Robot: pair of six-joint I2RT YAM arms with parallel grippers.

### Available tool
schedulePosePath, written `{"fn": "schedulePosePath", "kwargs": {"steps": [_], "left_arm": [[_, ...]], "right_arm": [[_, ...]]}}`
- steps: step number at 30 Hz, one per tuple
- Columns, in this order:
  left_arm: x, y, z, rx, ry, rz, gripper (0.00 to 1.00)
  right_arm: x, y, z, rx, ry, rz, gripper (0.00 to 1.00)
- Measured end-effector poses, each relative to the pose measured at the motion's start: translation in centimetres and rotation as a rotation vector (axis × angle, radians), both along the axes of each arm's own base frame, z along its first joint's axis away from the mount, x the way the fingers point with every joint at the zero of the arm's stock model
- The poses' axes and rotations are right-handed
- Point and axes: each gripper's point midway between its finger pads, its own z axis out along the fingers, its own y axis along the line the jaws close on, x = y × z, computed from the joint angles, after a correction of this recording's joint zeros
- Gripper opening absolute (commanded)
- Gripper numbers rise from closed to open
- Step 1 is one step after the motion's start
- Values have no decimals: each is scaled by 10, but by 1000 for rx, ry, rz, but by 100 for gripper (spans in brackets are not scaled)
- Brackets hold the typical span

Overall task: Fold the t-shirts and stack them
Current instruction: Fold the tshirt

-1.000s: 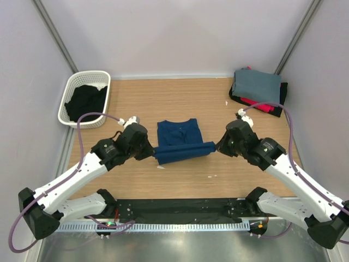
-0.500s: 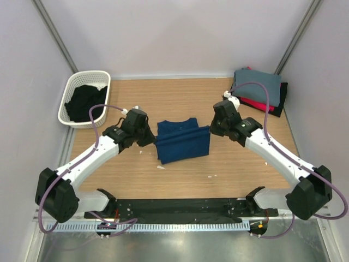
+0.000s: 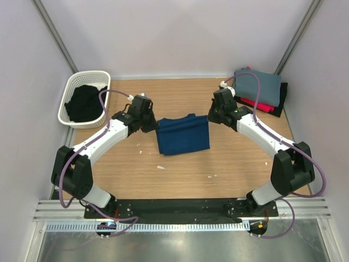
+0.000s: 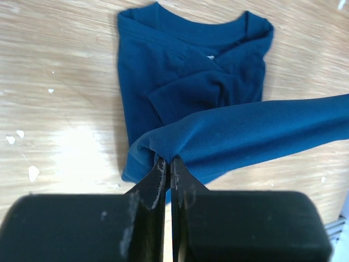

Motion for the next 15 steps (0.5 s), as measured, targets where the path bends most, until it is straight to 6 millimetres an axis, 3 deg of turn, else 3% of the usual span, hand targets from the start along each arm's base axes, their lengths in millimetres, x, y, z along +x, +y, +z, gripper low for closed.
{"fn": "schedulePosePath", "kwargs": {"steps": [7,15], "left_arm": [[19,6,-30,43,46,12,0],[62,11,-55,45,65,38,0]], "right_arm": [[27,10,-26,1,35,38,1],[70,22,-66,-4,86,64,1]]}}
